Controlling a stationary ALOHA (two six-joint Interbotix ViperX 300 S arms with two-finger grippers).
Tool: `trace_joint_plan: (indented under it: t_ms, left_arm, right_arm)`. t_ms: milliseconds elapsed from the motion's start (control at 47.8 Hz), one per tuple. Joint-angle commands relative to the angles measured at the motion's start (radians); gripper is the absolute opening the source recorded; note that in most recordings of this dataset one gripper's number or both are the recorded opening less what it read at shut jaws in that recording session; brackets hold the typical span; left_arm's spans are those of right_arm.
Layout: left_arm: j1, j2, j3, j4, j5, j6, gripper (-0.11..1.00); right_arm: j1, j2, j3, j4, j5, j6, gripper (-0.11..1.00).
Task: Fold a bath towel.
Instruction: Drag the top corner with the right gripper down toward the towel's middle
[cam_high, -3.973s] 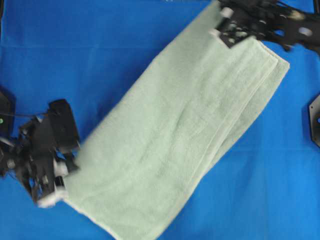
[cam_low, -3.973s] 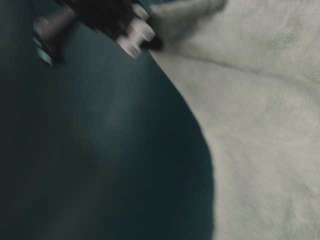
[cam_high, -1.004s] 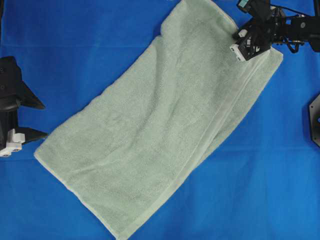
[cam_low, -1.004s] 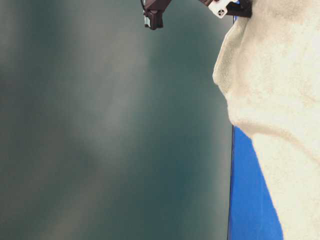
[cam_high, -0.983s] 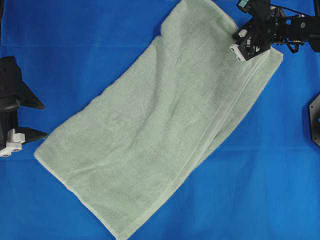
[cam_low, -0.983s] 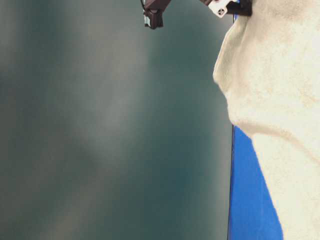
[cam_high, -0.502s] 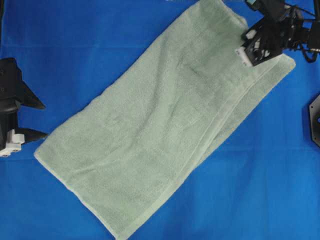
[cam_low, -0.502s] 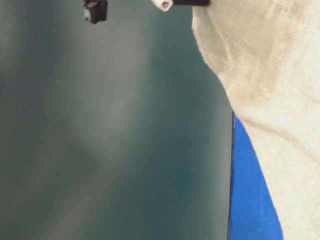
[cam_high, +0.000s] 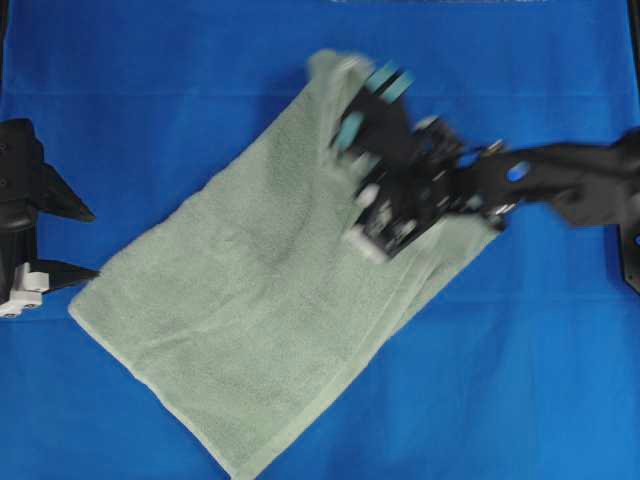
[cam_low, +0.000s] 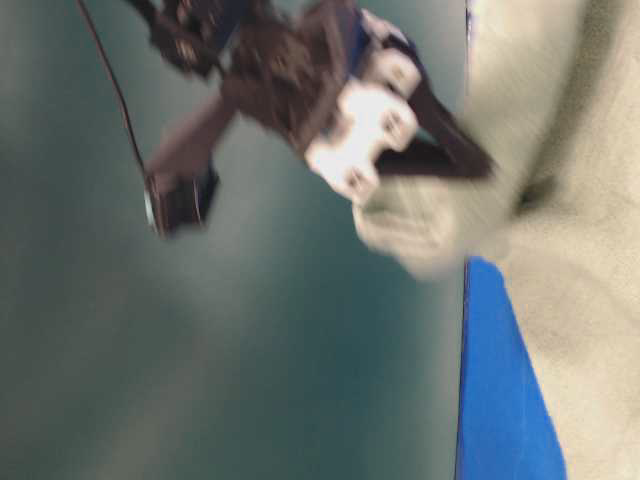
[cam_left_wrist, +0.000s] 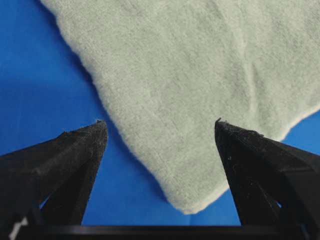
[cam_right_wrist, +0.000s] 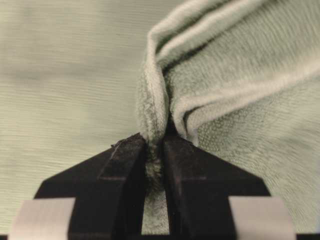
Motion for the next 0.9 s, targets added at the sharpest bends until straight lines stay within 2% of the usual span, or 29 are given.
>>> trace_joint_plan:
  t_ms: [0,146,397,502,669,816,878]
  left_arm:
    - [-0.014,0.006,-0.015,0.005,-0.008,0.003,0.83]
    - [-0.021,0.006,-0.015,0.005,-0.008,0.003,0.83]
    - [-0.025,0.006,-0.015,0.005,-0.009,0.005,0.83]
    - [-0.025,0.006,-0.014,0.005,-0.009,0.005,0.83]
    - [-0.025,0.006,-0.014,0.005,-0.014,0.008,0.83]
    - [-0.025,0.006,-0.015,0.005,-0.014,0.031,0.83]
    - [-0.025,0.006,-0.015,0.005,-0.018,0.043,0.83]
  right_arm:
    - [0.037,0.051,-0.078,0.000,-0.003,0.018,0.14]
    - [0.075,0.135,-0.132,0.000,0.000,0.066,0.14]
    - [0.095,0.169,-0.135,-0.017,-0.017,0.143,0.14]
    - [0.095,0.169,-0.137,-0.035,-0.035,0.144,0.14]
    - [0.097,0.179,-0.137,-0.034,-0.098,0.149,0.14]
    - [0.106,0.186,-0.141,-0.032,-0.107,0.155,0.14]
    - [0.114,0.186,-0.143,-0.034,-0.106,0.155,0.26]
